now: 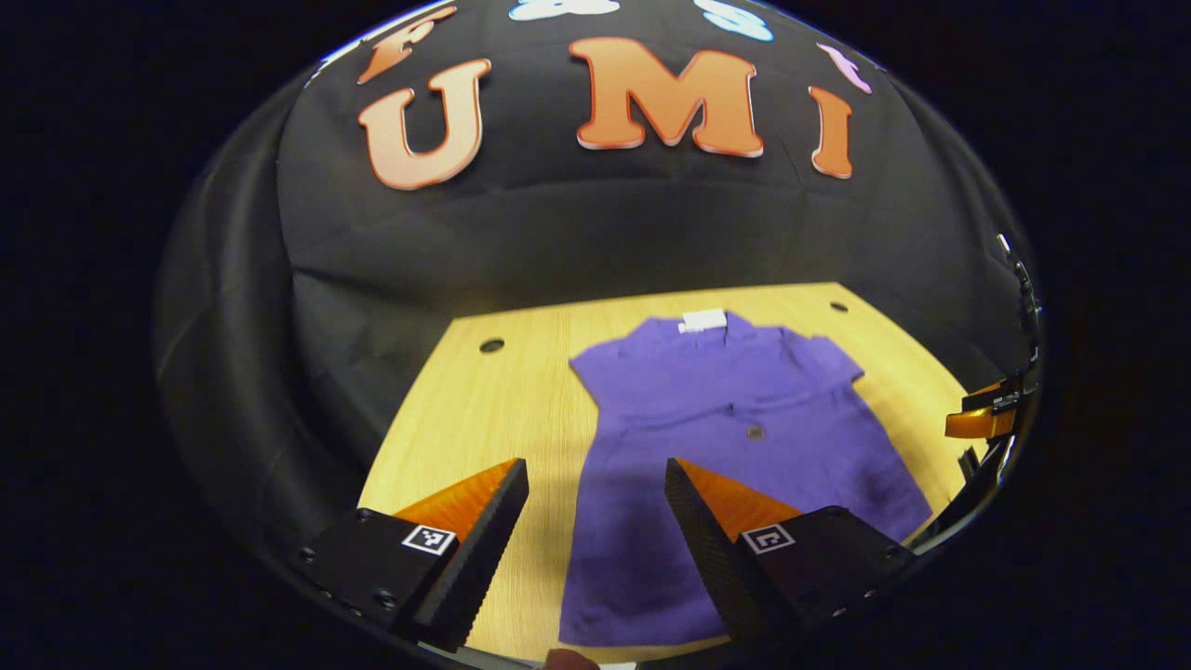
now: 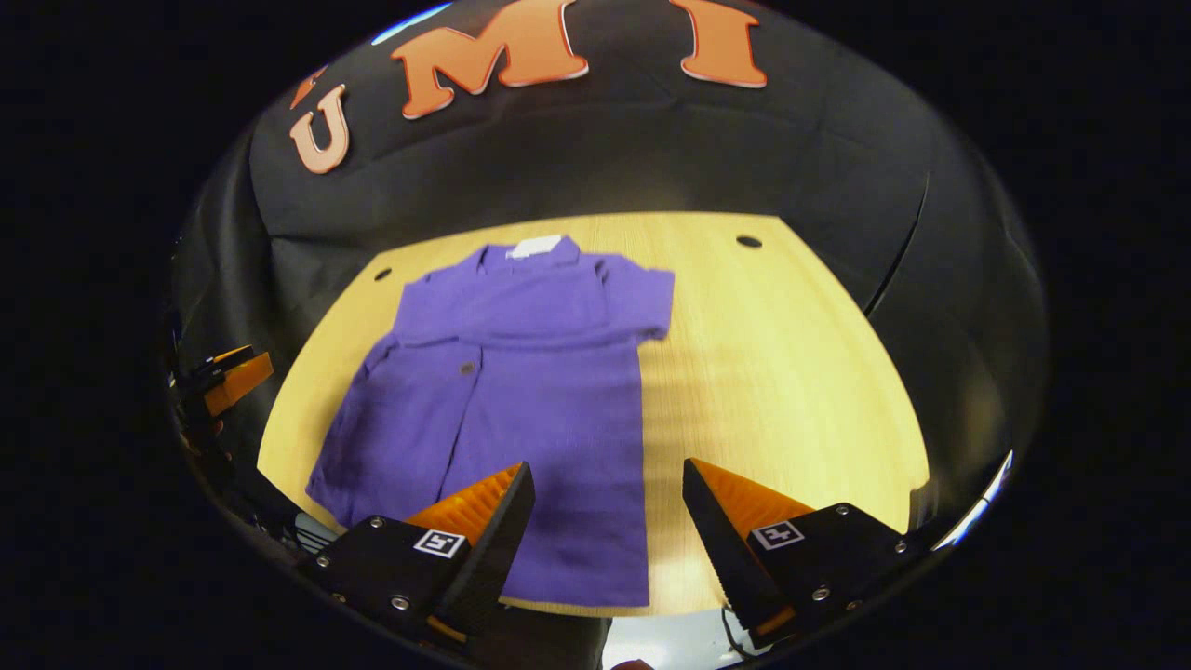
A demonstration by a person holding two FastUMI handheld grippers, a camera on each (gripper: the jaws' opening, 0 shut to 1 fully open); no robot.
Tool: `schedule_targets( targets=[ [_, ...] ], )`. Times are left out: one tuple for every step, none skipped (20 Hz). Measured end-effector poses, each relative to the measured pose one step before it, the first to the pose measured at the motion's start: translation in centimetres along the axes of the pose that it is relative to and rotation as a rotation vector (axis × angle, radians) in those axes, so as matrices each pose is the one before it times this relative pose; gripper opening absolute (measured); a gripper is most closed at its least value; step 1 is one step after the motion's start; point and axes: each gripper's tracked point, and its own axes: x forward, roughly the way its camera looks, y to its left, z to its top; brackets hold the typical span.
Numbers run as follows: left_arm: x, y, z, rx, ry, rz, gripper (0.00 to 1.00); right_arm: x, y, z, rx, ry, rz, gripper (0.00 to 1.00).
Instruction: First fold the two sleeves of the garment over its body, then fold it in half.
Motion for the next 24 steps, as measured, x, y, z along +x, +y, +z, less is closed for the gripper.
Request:
schedule_targets(
  targets=[
    [0.904, 0.235, -1.573, -0.00211, 0.03645, -0.01236, 0.96, 0.429, -0.244, -1.602, -0.00644, 0.03986, -0.00437, 0.96],
    [0.268, 0.04, -1.829, -0.00804, 0.05199, -0.00783, 0.96, 0.402, -0.346, -1.751, -0.00473, 0.04797, -0.01023, 0.96],
    [0.352, 0.338, -1.562, -0.01014, 0.03999, -0.00733, 0.96, 0.563, -0.101, -1.319, 0.00323, 0.03034, 0.00044, 0.96],
    [0.649, 0.088, -1.175, -0.00995, 0.0349, -0.00439, 0.96, 0.31, 0.016, -1.068, 0.00988, 0.02737, -0.00357, 1.0],
    [0.541, -0.062, -1.132, -0.00391, 0.03653, -0.00359, 0.96, 0.292, 0.049, -0.904, 0.01372, 0.0229, 0.00539, 0.96],
    [0.526, 0.099, -0.937, -0.00079, 0.02832, -0.00298, 0.96, 0.266, -0.17, -0.77, 0.01327, 0.02129, -0.0011, 0.96],
    [0.081, 0.097, -0.953, 0.00078, 0.03321, -0.00763, 0.96, 0.356, -0.021, -0.604, 0.00855, 0.02002, 0.0024, 0.96],
    [0.241, 0.001, -0.975, 0.00162, 0.02952, -0.00509, 0.96, 0.233, -0.117, -0.624, 0.00508, 0.01983, -0.00474, 0.96],
    [0.249, -0.153, -0.985, -0.00185, 0.03592, -0.01108, 0.96, 0.238, -0.167, -0.625, 0.0015, 0.0181, -0.00084, 0.96],
    [0.265, -0.006, -1.186, -0.00741, 0.04199, -0.00518, 0.96, 0.197, -0.309, -0.512, 0.00276, 0.01624, -0.00614, 0.96],
    [0.31, 0.061, -0.918, -0.00967, 0.03293, -0.00286, 0.96, 0.258, -0.179, -0.528, 0.00364, 0.01552, -0.00001, 0.96],
    [0.306, 0.201, -1.014, -0.0136, 0.03457, -0.00188, 0.97, 0.232, -0.152, -0.516, 0.00516, 0.01577, -0.00242, 0.96],
    [0.358, 0.066, -0.86, -0.01404, 0.03178, -0.00267, 0.97, 0.256, -0.02, -0.447, 0.00463, 0.01739, 0.00217, 0.96],
    [0.139, -0.043, -0.826, -0.00908, 0.02738, -0.00611, 0.97, 0.155, 0.036, -0.374, 0.00484, 0.01382, 0.00015, 0.96],
    [0.347, 0.158, -0.853, -0.00356, 0.02704, 0.00384, 0.97, 0.218, 0.037, -0.47, 0.00331, 0.01749, 0.00119, 0.96],
    [0.225, 0.086, -0.636, -0.00024, 0.02587, 0.00219, 0.97, 0.002, -0.085, -0.352, -0.00403, 0.01443, -0.0071, 0.96],
    [0.346, 0.115, -0.789, -0.00219, 0.02536, 0.00118, 0.97, 0.07, -0.146, 0.047, -0.00736, -0.00159, -0.00172, 0.96],
    [0.336, 0.124, -0.842, -0.00332, 0.03386, 0.00459, 0.97, -0.02, 0.061, -0.259, -0.0012, 0.013, 0.0021, 0.96],
    [0.214, -0.11, -1.096, 0.00263, 0.03547, -0.00896, 0.97, 0.015, 0.035, -0.378, -0.00161, 0.013, -0.00034, 0.97],
    [0.328, 0.02, -0.937, 0.00042, 0.0266, 0.00573, 0.97, 0.02, 0.089, -0.065, -0.00448, 0.00743, 0.00026, 0.97],
    [0.375, -0.24, -0.918, -0.00445, 0.03069, -0.01111, 0.97, -0.007, 0.116, -0.189, -0.00555, 0.00733, 0.00107, 0.98],
    [0.211, -0.114, 0.516, 0.00311, -0.0163, 0.00148, 0.97, 0.027, 0.352, -0.296, 0.00347, 0.01465, 0.0107, 0.98],
    [-0.647, -0.188, -0.384, 0.00351, 0.02282, -0.00484, 0.98, -0.106, 0.64, -0.188, 0.00305, 0.01217, 0.0147, 0.98],
    [0.116, -0.008, 0.221, 0.00625, 0.01137, 0.00233, 0.97, 0.135, 0.488, -0.15, -0.00144, 0.01195, 0.00977, 0.98]
  ],
)
